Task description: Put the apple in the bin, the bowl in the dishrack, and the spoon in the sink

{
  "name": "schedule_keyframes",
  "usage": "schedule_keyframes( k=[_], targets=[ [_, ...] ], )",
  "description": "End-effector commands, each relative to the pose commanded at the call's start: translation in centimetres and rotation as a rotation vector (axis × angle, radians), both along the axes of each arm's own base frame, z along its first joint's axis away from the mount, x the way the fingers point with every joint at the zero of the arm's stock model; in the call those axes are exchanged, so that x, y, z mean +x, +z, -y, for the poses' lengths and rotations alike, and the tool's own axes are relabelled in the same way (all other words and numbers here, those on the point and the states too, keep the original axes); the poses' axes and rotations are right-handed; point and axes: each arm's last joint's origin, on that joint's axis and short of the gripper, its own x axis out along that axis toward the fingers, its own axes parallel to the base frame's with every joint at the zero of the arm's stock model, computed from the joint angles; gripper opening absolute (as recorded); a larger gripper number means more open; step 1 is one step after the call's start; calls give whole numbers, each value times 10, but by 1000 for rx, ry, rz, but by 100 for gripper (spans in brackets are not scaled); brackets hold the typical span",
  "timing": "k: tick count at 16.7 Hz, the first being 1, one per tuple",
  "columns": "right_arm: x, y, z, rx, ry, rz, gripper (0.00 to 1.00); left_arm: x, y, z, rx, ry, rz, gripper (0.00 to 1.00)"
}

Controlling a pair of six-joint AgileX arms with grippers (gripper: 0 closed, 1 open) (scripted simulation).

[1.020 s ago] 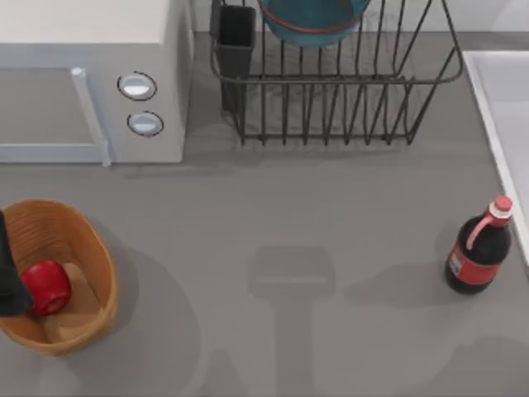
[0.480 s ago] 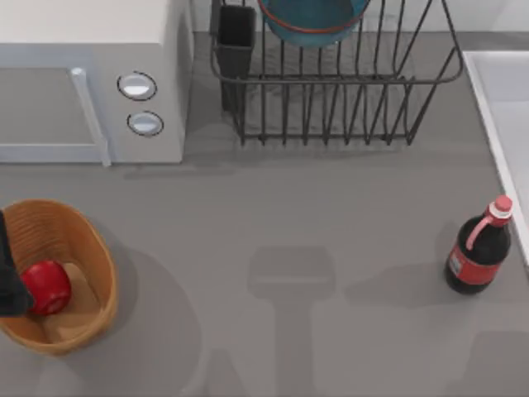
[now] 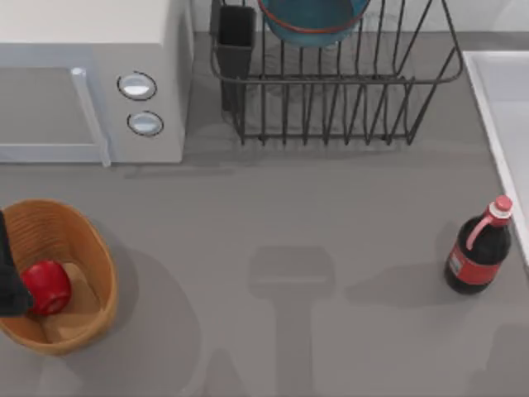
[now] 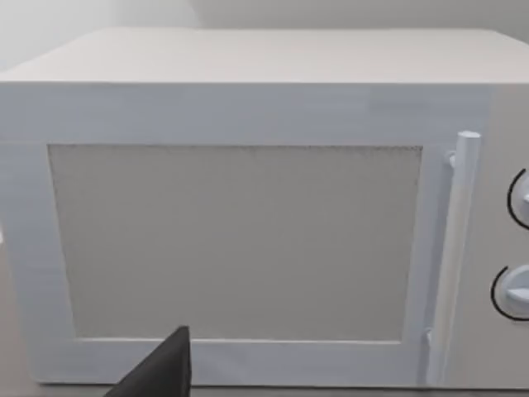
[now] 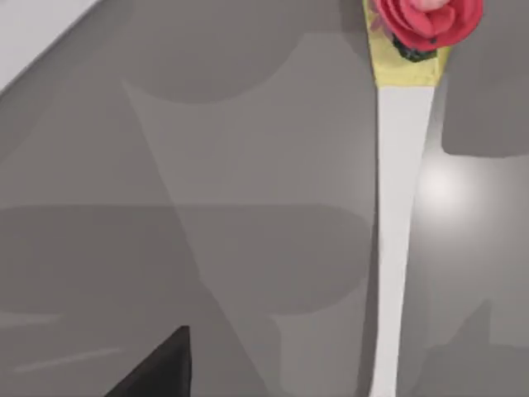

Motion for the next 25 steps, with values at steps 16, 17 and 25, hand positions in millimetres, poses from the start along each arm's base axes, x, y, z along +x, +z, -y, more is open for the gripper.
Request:
schedule_keyframes(
  k=[16, 17, 25],
  targets=[
    [-3, -76, -1, -1, 0, 2, 77, 0, 0, 0, 0, 0, 0, 100],
    [-3, -76, -1, -1, 0, 2, 70, 0, 0, 0, 0, 0, 0, 100],
    [-3, -76, -1, -1, 0, 2, 10, 0, 0, 0, 0, 0, 0, 100]
  ],
)
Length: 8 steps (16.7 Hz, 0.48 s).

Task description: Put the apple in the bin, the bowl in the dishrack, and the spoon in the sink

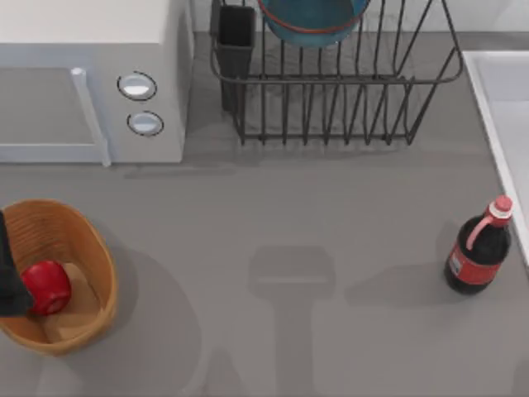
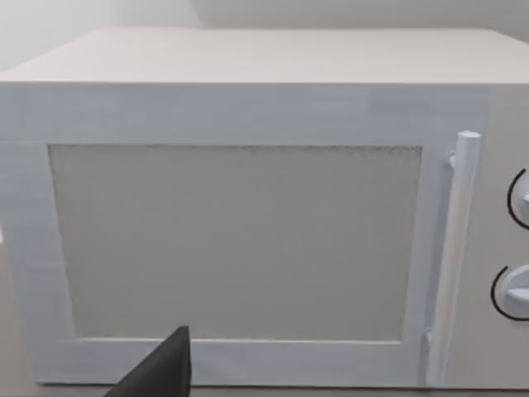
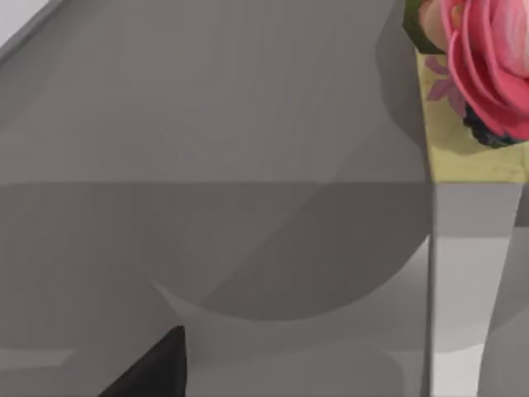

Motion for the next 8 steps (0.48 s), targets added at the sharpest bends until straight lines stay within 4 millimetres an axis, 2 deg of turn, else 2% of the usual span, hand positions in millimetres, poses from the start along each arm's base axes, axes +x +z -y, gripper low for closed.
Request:
schedule_keyframes(
  k=[1, 2, 8],
  targets=[
    [0, 0, 0, 0, 0, 0, 2, 0, 0, 0, 0, 0, 0, 100],
    [0, 0, 0, 0, 0, 0, 0, 0, 0, 0, 0, 0, 0, 100],
    [0, 0, 0, 0, 0, 0, 0, 0, 0, 0, 0, 0, 0, 100]
  ],
)
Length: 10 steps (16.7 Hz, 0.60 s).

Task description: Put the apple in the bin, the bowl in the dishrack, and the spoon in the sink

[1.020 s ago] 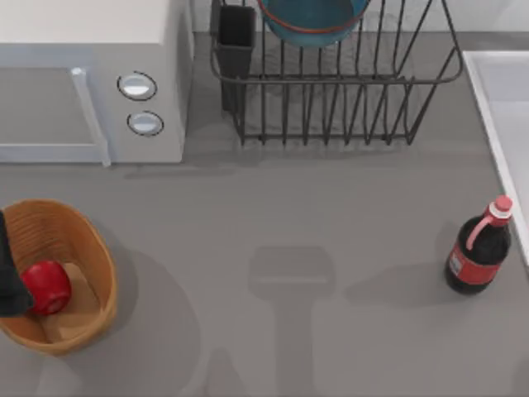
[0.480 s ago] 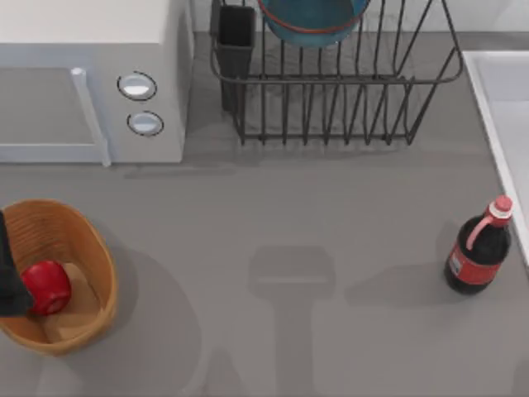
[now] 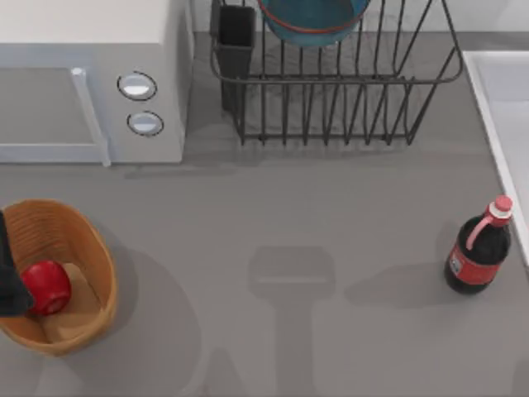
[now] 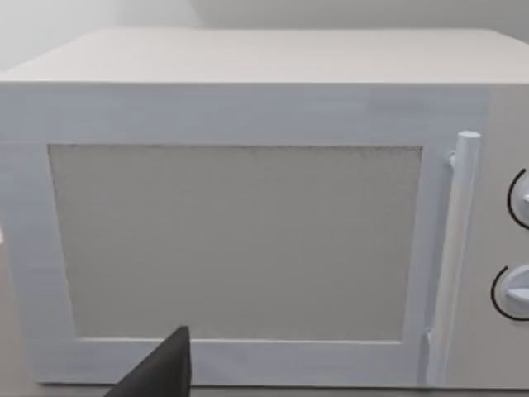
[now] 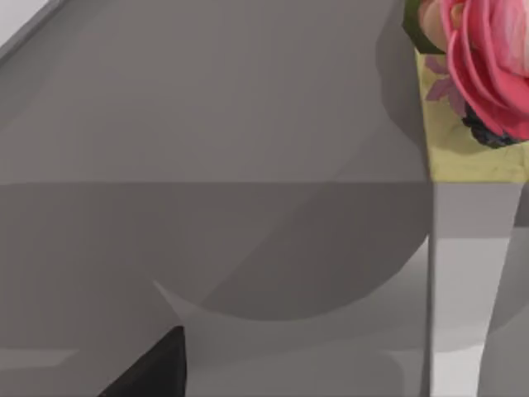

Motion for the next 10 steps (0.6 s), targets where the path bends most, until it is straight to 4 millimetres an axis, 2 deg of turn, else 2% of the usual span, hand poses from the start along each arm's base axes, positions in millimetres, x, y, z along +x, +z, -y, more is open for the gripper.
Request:
schedule_keyframes(
  k=[1, 2, 4, 6, 10],
  targets=[
    [0, 0, 0, 0, 0, 0, 0, 0, 0, 0, 0, 0, 0, 100],
    [2, 22, 1, -20, 2, 27, 0, 0, 0, 0, 0, 0, 0, 100],
    [4, 25, 2, -22, 0, 30, 0, 0, 0, 0, 0, 0, 0, 100],
    [7, 39, 4, -24, -3, 35, 0, 0, 0, 0, 0, 0, 0, 100],
    [7, 81, 4, -12, -1, 10, 0, 0, 0, 0, 0, 0, 0, 100]
  ],
)
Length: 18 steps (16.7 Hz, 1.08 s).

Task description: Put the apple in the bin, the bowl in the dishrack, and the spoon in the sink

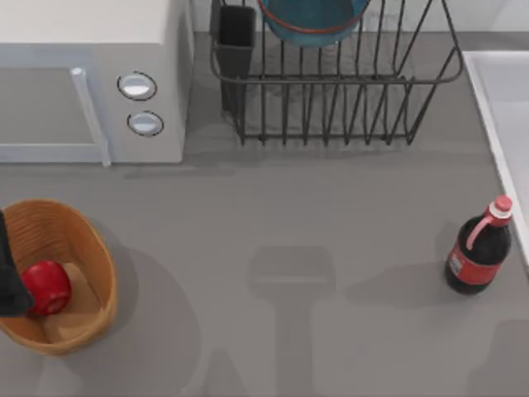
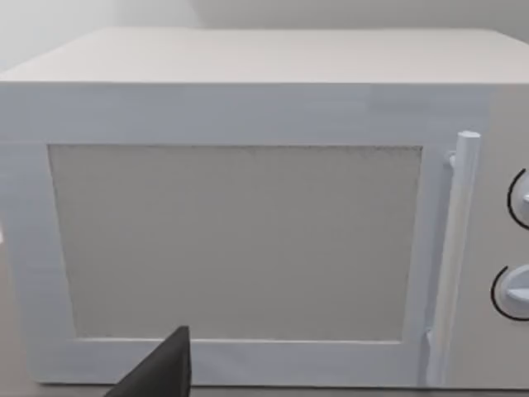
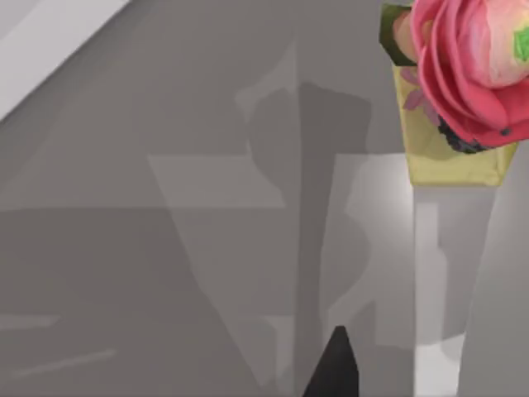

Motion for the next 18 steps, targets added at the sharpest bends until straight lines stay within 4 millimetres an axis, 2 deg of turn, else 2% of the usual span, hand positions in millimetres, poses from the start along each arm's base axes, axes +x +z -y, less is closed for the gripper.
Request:
schedule_keyframes(
  k=[3, 5, 11, 14, 18],
  targets=[
    [-3, 30, -2, -3, 1, 5, 0, 0, 0, 0, 0, 0, 0, 100],
    [-5, 40, -3, -8, 3, 16, 0, 0, 0, 0, 0, 0, 0, 100],
    [-3, 40, -3, -4, 2, 10, 0, 0, 0, 0, 0, 0, 0, 100],
    [17, 46, 3, 9, 0, -20, 0, 0, 0, 0, 0, 0, 0, 100],
    [72, 60, 14, 24, -3, -60, 0, 0, 0, 0, 0, 0, 0, 100]
  ],
)
